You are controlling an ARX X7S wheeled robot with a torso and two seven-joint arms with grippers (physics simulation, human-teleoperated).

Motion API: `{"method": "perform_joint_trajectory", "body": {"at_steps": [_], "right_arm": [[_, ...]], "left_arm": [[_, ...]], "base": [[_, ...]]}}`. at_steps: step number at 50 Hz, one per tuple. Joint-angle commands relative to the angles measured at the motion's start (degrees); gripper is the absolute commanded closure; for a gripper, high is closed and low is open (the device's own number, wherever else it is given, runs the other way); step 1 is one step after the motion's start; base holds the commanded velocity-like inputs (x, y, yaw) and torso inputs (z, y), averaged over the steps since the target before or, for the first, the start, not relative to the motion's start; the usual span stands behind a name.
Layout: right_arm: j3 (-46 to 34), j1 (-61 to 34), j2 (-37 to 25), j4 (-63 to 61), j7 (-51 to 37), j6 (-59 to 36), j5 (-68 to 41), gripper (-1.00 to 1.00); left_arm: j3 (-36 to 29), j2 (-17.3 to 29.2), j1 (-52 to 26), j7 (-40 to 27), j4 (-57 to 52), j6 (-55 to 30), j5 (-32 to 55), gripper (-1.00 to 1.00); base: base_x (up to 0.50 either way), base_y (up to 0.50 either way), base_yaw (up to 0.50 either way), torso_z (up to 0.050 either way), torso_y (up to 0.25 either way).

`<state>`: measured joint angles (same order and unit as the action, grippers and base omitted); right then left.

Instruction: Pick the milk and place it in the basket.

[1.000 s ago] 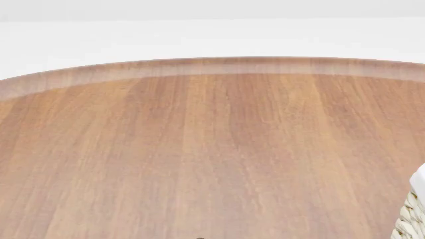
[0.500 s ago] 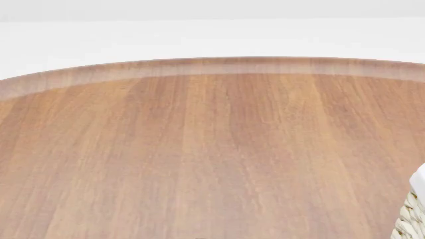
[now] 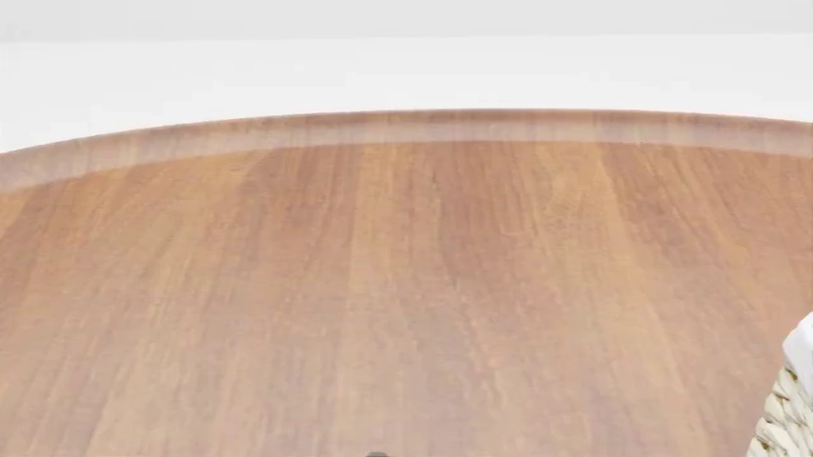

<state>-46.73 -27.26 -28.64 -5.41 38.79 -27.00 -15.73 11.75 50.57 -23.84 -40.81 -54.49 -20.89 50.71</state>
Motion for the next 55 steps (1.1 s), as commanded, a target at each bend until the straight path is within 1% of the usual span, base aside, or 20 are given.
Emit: {"method": "perform_joint_trajectory", "body": {"at_steps": [1, 7, 11, 28, 38, 44, 46, 50, 51, 55], "right_arm": [[0.6, 0.7, 1.5, 1.3, 1.1, 0.6, 3.4, 1.00], [4.0, 0.2, 1.7, -1.1, -1.9, -0.4, 2.1, 1.00], [4.8, -0.1, 1.4, -2.1, -2.4, -0.8, 1.8, 1.00], [12.7, -1.5, -2.3, -14.1, -6.1, -4.6, -2.7, 1.00], [19.6, -3.2, -4.2, -21.2, -9.4, -9.2, -7.2, 1.00], [23.6, -3.5, -5.2, -24.1, -11.5, -9.1, -8.4, 1.00], [26.7, -3.6, -5.6, -25.7, -12.4, -9.4, -10.3, 1.00], [29.9, -3.8, -6.2, -27.5, -13.6, -10.4, -12.5, 1.00], [32.0, -3.8, -6.6, -28.5, -14.5, -10.9, -13.7, 1.00], [34.9, -3.6, -7.4, -30.1, -15.9, -12.0, -15.3, 1.00]], "left_arm": [[0.9, -1.0, -0.1, 1.2, 0.3, 0.2, -1.3, -1.00], [0.9, -1.0, 0.1, 1.1, 0.3, 0.3, -1.3, -1.00], [0.8, -1.0, 0.2, 1.1, 0.2, 0.4, -1.3, -1.00], [1.1, -0.9, 1.1, 1.0, 0.1, 0.8, -1.5, -1.00], [0.9, -0.7, 1.0, 0.8, 0.1, 0.8, -1.4, -1.00], [0.8, -0.6, 1.0, 0.8, 0.1, 0.9, -1.4, -1.00], [0.7, -0.6, 1.0, 0.8, 0.1, 1.0, -1.5, -1.00], [1.1, -0.4, 1.2, 0.7, 0.0, 1.1, -1.3, -1.00], [1.2, -0.4, 1.3, 0.7, 0.0, 1.1, -1.4, -1.00], [1.2, -0.4, 1.4, 0.6, 0.0, 1.2, -1.3, -1.00]], "base": [[0.00, 0.00, 0.00, 0.000, 0.000], [0.00, 0.00, 0.00, -0.003, 0.000], [0.00, 0.00, 0.00, 0.000, 0.000], [0.00, 0.00, 0.00, 0.000, 0.000], [0.00, 0.00, 0.00, 0.000, 0.000], [0.00, 0.00, 0.00, 0.000, 0.002], [0.00, 0.00, 0.00, 0.000, 0.000], [0.00, 0.00, 0.00, 0.000, 0.003], [0.00, 0.00, 0.00, 0.000, 0.000], [0.00, 0.00, 0.00, 0.000, 0.000]]}}
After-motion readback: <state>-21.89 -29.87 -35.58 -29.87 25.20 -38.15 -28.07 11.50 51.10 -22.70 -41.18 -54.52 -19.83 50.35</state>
